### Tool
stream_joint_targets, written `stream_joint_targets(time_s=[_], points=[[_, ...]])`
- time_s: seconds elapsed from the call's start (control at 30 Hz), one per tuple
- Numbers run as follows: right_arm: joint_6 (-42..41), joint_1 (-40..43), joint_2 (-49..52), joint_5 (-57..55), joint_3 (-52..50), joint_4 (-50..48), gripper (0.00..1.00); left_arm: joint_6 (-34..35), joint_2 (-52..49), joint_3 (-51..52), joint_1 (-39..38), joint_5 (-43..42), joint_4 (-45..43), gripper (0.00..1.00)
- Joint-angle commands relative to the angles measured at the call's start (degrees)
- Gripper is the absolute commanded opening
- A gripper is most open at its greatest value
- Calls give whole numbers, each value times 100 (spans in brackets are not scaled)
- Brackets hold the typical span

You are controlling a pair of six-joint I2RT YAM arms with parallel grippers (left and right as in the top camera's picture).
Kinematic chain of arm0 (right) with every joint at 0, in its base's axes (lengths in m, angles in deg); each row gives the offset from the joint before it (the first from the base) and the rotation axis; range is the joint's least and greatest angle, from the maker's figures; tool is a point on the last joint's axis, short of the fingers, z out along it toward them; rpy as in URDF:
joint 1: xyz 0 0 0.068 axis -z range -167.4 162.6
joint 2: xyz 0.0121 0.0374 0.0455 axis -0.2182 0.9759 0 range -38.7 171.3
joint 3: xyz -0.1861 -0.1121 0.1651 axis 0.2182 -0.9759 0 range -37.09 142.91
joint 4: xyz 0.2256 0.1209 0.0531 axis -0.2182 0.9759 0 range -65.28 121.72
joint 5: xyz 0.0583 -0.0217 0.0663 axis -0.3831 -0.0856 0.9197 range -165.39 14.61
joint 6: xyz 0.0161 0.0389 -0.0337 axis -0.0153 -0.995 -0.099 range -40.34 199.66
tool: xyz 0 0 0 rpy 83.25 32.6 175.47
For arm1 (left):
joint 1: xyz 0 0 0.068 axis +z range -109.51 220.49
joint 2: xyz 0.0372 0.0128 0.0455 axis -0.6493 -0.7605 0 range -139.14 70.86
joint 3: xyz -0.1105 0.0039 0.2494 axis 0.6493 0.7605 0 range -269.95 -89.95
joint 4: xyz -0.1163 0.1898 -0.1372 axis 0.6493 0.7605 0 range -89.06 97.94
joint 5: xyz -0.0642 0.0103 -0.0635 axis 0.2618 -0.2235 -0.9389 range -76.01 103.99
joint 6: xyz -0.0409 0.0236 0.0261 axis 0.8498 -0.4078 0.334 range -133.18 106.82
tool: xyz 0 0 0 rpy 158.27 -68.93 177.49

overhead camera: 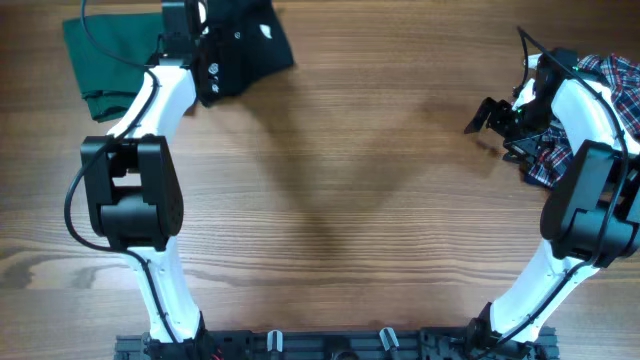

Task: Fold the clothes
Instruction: 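Lift the black bundle with the left gripper and carry it left, then place the black bundle onto the green cloth with the left gripper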

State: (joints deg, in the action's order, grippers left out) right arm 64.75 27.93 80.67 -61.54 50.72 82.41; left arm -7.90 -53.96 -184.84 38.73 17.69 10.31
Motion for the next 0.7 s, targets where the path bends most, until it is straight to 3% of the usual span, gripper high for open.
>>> stream_joint_targets(time_s=[0.0,0.23,0.67], points=[[-7,11,116,-92,96,20,100,186,149,-114,122,992,-190,4],[-4,11,116,-94,96,22,100,1497,149,-114,546,1158,-214,4],[-4,11,116,-94,94,24,100,929,763,-120,540,1132,-269,4]])
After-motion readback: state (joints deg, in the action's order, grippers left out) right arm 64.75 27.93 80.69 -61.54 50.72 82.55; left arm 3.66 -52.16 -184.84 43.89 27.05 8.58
